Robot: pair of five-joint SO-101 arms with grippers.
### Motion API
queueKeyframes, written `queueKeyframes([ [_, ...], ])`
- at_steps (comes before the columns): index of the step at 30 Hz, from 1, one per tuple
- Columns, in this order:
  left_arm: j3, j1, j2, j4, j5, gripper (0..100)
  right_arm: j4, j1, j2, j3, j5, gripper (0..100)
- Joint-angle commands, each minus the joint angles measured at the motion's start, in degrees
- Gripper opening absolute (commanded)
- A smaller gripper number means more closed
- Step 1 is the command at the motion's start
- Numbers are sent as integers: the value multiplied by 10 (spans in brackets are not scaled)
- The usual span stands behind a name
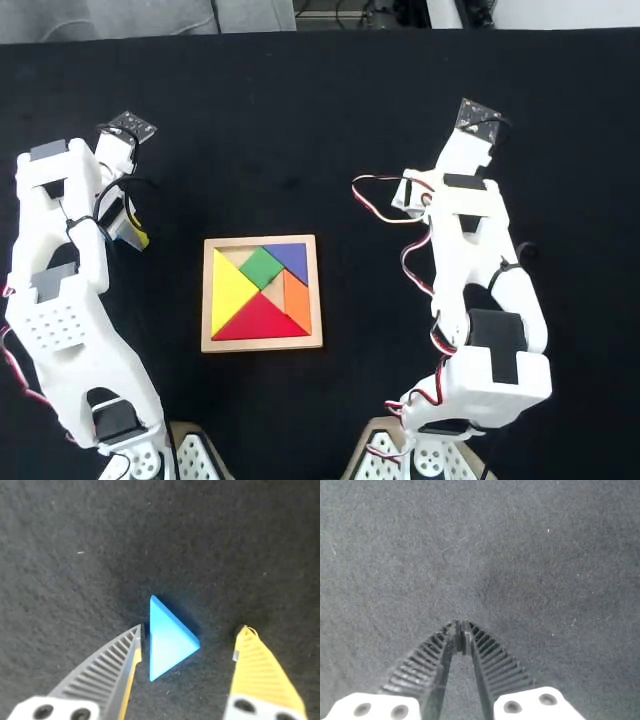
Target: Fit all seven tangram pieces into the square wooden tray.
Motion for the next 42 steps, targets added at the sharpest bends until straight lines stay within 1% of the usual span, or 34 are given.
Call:
queueKeyframes([
  [1,-2,6,-4,4,-4,292,-11,7,-37,-27,-6,11],
  [12,-2,2,-4,4,-4,291,-11,7,-36,-27,-6,11],
  [14,-5,2,-4,4,-4,262,-11,7,-36,-27,-6,11],
  [18,-4,2,-4,4,-6,165,-11,7,-36,-27,-6,11],
  [20,0,2,-4,4,-6,142,-11,7,-36,-27,-6,11],
  [28,0,0,-6,4,-16,147,-11,7,-36,-27,-6,11],
  [32,-5,1,-4,4,-31,191,-11,7,-36,-27,-6,11],
  [42,-5,1,-7,1,-32,191,-11,7,-36,-27,-6,11],
])
